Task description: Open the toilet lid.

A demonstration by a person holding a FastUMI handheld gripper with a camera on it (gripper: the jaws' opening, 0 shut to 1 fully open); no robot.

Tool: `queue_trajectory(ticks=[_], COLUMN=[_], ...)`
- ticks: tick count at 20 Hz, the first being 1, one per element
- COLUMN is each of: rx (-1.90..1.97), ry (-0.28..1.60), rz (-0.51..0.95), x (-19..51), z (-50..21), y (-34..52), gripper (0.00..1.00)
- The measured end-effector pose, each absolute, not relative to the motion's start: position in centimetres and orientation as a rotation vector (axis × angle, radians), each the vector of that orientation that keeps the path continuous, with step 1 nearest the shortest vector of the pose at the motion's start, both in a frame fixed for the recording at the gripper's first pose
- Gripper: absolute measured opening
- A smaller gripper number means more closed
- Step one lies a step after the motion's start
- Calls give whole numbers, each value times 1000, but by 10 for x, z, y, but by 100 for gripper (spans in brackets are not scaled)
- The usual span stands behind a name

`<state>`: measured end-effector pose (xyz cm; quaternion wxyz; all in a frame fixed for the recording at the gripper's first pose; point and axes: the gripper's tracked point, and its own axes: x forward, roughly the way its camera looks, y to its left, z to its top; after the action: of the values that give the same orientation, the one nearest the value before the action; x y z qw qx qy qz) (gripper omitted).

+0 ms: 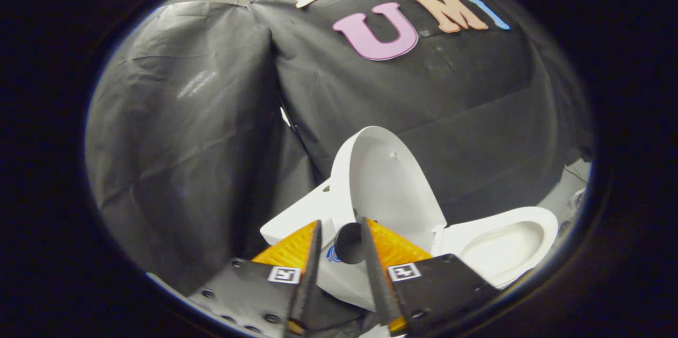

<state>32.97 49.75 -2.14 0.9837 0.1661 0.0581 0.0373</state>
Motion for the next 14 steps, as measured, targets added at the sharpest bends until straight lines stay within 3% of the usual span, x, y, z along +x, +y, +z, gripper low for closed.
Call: queue_trajectory(ticks=[3, 9, 14], rx=[300, 210, 118], ry=[64, -4, -51], rz=[114, 80, -10], x=[331, 334, 312], z=[5, 53, 74], y=[500, 444, 341], gripper=[84, 84, 84])
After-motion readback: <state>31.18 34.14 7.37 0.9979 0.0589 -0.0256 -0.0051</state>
